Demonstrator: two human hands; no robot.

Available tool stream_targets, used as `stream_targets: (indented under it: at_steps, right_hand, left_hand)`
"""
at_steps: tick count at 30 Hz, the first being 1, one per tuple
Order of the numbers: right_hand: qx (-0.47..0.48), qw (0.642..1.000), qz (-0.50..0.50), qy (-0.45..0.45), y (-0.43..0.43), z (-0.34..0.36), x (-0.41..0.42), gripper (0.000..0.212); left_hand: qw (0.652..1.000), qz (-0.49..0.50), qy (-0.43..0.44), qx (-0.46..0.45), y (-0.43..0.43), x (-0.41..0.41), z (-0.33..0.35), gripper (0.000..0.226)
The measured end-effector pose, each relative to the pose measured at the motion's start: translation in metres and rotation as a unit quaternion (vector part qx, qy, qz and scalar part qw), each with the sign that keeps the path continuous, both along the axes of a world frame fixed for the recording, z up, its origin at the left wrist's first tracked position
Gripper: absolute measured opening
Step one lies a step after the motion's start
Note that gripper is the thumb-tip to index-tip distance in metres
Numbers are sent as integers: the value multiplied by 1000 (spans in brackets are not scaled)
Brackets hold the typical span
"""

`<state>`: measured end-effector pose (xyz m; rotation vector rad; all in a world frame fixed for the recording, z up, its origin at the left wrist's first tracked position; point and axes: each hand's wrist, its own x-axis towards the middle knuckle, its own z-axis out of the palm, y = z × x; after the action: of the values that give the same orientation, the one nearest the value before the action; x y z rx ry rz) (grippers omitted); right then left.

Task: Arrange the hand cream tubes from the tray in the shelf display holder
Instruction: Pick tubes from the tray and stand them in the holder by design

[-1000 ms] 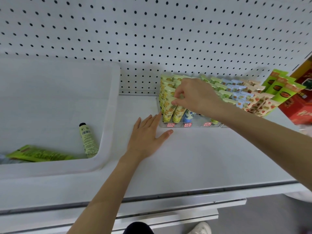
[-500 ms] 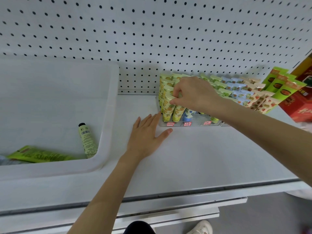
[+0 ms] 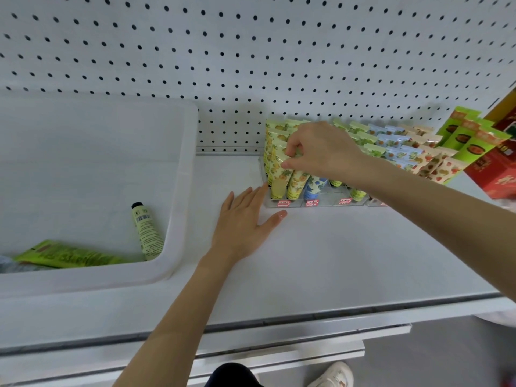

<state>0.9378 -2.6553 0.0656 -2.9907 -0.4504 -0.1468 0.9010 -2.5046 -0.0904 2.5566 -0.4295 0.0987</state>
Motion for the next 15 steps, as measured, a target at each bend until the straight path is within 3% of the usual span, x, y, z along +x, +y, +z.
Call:
stream_targets:
  at_steps: [15]
  right_hand:
    - [73,996,-16,57,1,2,6,11]
  left_hand:
    - [1000,5,-10,2,0,1,-2,88]
